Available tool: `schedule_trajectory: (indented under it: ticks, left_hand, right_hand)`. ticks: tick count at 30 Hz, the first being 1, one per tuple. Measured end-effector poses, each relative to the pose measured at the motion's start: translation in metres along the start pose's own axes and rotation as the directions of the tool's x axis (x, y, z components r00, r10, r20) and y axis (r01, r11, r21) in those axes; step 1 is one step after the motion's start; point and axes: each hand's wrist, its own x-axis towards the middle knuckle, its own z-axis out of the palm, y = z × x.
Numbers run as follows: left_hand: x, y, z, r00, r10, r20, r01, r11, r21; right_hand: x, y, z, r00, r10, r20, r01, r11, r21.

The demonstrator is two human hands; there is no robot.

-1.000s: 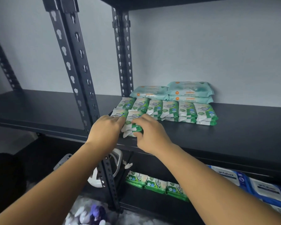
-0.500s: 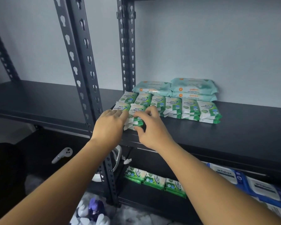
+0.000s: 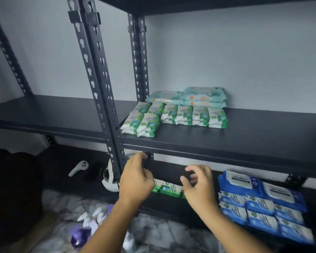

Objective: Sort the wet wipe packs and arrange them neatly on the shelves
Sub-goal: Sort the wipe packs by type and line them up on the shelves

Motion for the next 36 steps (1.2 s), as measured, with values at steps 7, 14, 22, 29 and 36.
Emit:
schedule_trajectory:
  ticks: [7,14,22,29,36]
  left_hand:
    - [-0.046,-0.013,0.045,0.839,-0.210,0.502,0.203,0.977,0.069]
    - [-0.037,-0.040,0.085,0.738,-0.245,0.628,0.157,0.969,0.193]
    - [0.012,-0.086,0.169,0.715,-0.307,0.628,0.245,0.952,0.186]
    - [0.051,-0.155,0.264,0.651,-0.213,0.728,0.068,0.972,0.224]
    - [0.069,-0.181,0.327,0.461,-0.194,0.866,-0.261,0.903,0.341]
  right_hand:
    - [-0.047,0.062,-0.022,0.263,0.828,0.495,-0.905,0.033,0.424]
    - [-0.047,0.102,-0.017,0.161,0.837,0.523,-0.865,-0.136,0.483]
    - [-0.004,0.174,0.032,0.106,0.890,0.444,-0.857,-0.144,0.494]
    - [0.027,0.256,0.086,0.024,0.896,0.443,-0.917,-0.157,0.367]
    - [0.057,0.298,0.120,0.008,0.978,0.211,-0.958,-0.053,0.283]
